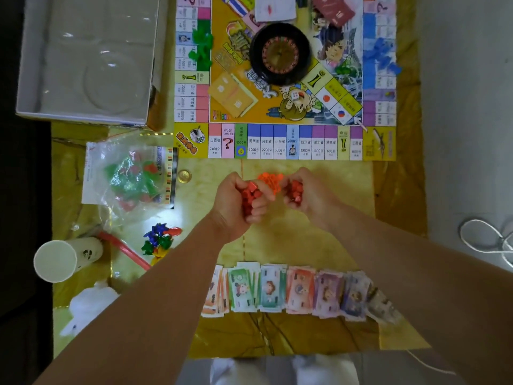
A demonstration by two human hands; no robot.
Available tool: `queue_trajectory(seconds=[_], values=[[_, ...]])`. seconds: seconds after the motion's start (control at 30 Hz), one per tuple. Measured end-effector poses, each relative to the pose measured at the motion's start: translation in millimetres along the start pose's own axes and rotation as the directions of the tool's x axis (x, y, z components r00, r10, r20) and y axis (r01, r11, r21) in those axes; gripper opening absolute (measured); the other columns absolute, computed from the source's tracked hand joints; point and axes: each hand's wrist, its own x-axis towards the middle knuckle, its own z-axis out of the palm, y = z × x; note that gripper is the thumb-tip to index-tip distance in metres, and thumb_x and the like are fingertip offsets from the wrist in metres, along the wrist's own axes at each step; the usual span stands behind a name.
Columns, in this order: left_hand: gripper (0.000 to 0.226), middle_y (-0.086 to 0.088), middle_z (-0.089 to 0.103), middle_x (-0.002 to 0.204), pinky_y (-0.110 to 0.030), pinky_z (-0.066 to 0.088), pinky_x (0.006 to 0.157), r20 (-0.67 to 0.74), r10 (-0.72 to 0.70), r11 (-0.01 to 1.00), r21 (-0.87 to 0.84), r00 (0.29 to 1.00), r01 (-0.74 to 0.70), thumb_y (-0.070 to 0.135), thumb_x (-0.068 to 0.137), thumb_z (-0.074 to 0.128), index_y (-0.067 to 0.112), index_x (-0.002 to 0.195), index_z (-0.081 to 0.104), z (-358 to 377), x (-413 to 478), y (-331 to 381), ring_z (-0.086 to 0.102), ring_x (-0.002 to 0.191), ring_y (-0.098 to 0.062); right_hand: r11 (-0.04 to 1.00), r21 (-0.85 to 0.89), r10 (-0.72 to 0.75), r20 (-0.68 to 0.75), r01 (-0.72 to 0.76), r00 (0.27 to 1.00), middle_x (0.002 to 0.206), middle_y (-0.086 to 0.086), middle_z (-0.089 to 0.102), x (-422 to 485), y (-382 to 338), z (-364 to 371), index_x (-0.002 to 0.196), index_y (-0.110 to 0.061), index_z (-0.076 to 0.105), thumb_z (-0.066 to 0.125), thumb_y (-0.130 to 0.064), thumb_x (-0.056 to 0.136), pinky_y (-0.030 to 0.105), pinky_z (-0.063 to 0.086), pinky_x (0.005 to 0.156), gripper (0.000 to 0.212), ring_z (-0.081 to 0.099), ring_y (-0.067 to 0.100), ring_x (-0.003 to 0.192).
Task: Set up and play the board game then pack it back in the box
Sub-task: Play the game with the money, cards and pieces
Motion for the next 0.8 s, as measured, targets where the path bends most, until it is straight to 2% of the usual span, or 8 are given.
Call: queue_trajectory(seconds=[0.1,0.17,0.3,0.47,0.57,0.67,0.8], values=[[0.062,-0.001,0.033,0.047,-0.017,0.015,0.043,-0.043,0.022,0.996,0.084,0.999,-0.018,0.026,0.085,0.017,0.005,0.054,0.067,13,11,7,0.024,0.044,-0.014,0.999,-0.041,0.006,-0.012,-0.006,1.000,0.059,0.002,0.056,5,-12,-15,0.075,-0.010,0.060,0.039,-0.012,0.094,0.025,0.035,0.053,0.029,0.046,0.012,0.050],[0.065,-0.001,0.033,0.047,-0.016,0.017,0.040,-0.088,0.056,0.992,0.120,0.995,-0.045,0.026,0.092,0.017,0.007,0.052,0.065,24,20,13,0.026,0.043,-0.014,0.998,-0.055,0.008,-0.019,-0.009,1.000,0.062,0.004,0.056,10,-22,-24,0.077,-0.008,0.061,0.040,-0.009,0.095,0.026,0.035,0.053,0.027,0.047,0.012,0.052],[0.052,0.003,0.034,0.046,-0.016,0.020,0.037,-0.133,0.076,0.983,0.179,0.988,-0.052,0.022,0.094,0.024,0.012,0.056,0.057,42,39,29,0.025,0.042,-0.012,1.000,-0.019,-0.003,-0.015,0.002,1.000,0.064,0.002,0.057,21,-45,-32,0.083,-0.009,0.065,0.041,-0.005,0.095,0.023,0.033,0.049,0.027,0.049,0.010,0.052],[0.053,0.001,0.036,0.047,-0.014,0.018,0.037,-0.122,0.067,0.992,0.116,0.990,-0.053,0.017,0.089,0.021,0.011,0.054,0.061,56,62,54,0.028,0.041,-0.011,0.999,0.037,0.019,-0.022,-0.019,1.000,0.065,-0.001,0.059,34,-73,-41,0.084,-0.010,0.066,0.043,-0.011,0.098,0.020,0.029,0.046,0.026,0.046,0.007,0.047],[0.051,0.000,0.039,0.049,-0.016,0.018,0.040,-0.145,0.085,0.982,0.178,0.986,-0.058,0.024,0.091,0.024,0.010,0.056,0.058,62,75,70,0.030,0.044,-0.013,0.993,0.116,0.019,-0.037,-0.014,0.999,0.066,0.003,0.060,42,-88,-45,0.083,-0.006,0.064,0.045,-0.009,0.096,0.021,0.033,0.047,0.023,0.048,0.007,0.047],[0.036,0.001,0.047,0.052,-0.018,0.020,0.036,-0.218,0.090,0.963,0.267,0.972,-0.030,0.021,0.094,0.036,0.013,0.063,0.053,66,91,88,0.033,0.043,-0.012,0.982,0.185,0.034,-0.077,-0.019,0.996,0.066,0.006,0.059,55,-108,-47,0.084,-0.004,0.063,0.049,-0.005,0.094,0.019,0.038,0.045,0.017,0.051,0.009,0.049],[0.026,0.000,0.055,0.052,-0.015,0.022,0.034,-0.369,0.067,0.960,0.277,0.927,0.041,0.014,0.095,0.044,0.012,0.072,0.056,71,122,127,0.037,0.037,-0.010,0.980,0.196,0.036,-0.082,-0.019,0.996,0.070,0.007,0.059,76,-145,-47,0.088,-0.004,0.064,0.052,-0.007,0.093,0.022,0.036,0.048,0.013,0.050,0.012,0.054]])
